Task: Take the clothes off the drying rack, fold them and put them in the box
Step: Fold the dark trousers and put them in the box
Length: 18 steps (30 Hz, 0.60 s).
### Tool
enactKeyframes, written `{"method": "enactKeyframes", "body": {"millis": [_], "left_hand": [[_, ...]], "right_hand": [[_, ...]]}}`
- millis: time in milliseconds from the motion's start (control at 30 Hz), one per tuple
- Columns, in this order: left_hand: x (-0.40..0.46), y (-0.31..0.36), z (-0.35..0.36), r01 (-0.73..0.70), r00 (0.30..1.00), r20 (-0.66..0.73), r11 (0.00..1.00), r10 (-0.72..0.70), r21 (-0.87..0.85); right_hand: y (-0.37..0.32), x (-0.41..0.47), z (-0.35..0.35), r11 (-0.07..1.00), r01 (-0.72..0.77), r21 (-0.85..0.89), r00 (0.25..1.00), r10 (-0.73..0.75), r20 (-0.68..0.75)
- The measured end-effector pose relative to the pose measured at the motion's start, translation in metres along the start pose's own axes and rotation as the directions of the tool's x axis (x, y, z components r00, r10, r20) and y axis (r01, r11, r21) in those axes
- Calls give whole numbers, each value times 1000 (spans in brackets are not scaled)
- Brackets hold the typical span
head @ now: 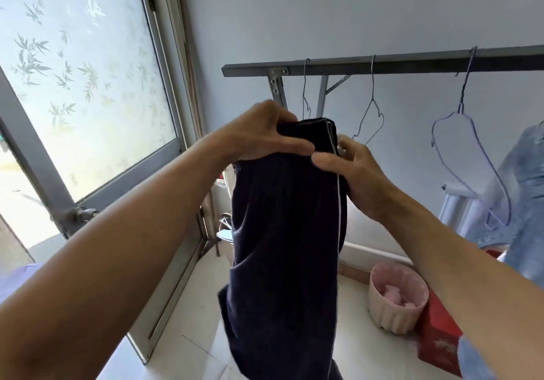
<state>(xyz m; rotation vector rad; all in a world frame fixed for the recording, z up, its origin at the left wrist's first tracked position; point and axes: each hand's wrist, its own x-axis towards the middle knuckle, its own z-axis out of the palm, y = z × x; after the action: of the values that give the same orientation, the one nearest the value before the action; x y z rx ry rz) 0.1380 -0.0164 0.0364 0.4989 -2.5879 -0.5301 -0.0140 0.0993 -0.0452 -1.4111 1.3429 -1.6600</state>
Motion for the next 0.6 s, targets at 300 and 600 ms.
{"method": "enactKeyframes", "body": {"millis": [300,600], "left_hand": [[5,-8,-9,53,995,-75,988,-65,-143],[-43,-86,44,249,965,103,704,-243,-665]], "right_hand": [[21,-25,3,938,-282,202,959,271,81],[1,-8,22,853,-341,395,939,325,108]]}}
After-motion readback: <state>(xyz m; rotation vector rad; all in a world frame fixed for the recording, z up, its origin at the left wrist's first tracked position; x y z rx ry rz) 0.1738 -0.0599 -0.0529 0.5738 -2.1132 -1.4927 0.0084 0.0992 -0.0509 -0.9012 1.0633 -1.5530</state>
